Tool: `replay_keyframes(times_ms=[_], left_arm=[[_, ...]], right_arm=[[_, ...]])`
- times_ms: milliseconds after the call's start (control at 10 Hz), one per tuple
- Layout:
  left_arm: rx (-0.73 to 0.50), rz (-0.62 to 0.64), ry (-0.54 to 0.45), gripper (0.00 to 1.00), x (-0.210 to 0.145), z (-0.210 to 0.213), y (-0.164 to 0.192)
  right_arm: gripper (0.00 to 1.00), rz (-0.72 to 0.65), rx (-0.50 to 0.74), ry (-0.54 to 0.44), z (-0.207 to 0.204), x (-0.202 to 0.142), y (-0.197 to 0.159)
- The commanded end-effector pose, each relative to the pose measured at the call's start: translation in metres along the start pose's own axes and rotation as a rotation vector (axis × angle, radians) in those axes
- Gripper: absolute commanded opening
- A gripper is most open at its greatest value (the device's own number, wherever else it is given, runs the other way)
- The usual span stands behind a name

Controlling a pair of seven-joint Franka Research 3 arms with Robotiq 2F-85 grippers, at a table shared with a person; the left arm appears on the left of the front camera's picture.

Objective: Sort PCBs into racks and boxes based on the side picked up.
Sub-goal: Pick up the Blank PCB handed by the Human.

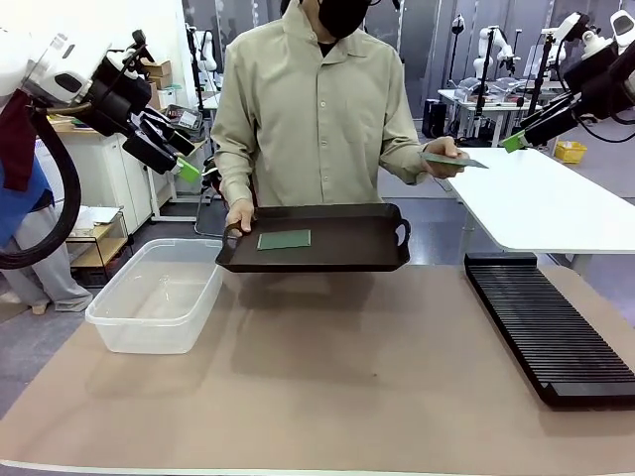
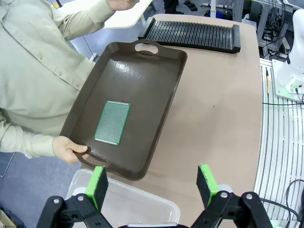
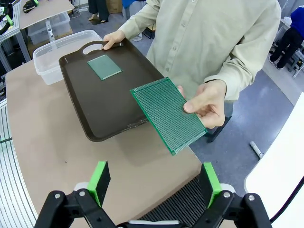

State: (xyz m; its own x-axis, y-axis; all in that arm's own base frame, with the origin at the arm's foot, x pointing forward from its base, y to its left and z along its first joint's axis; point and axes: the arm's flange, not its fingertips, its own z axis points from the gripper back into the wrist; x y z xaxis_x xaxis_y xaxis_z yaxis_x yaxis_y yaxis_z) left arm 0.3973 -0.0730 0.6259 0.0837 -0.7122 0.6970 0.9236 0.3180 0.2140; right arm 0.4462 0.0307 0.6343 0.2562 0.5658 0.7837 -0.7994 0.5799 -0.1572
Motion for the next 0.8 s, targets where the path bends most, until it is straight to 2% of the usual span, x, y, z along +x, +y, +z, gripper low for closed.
replay_keyframes(times_ms=[0, 700], left_arm=[[-0.012, -0.010, -0.018, 1.00, -0.0002, -0.0010, -0.0002], [-0.012, -0.010, -0.018, 1.00, -0.0002, -0.0010, -0.0002]], right_arm=[[1.00, -0.002, 0.003, -0.004, 0.0000, -0.0009, -0.0004], [1.00, -0.002, 0.003, -0.004, 0.0000, -0.0009, -0.0004]])
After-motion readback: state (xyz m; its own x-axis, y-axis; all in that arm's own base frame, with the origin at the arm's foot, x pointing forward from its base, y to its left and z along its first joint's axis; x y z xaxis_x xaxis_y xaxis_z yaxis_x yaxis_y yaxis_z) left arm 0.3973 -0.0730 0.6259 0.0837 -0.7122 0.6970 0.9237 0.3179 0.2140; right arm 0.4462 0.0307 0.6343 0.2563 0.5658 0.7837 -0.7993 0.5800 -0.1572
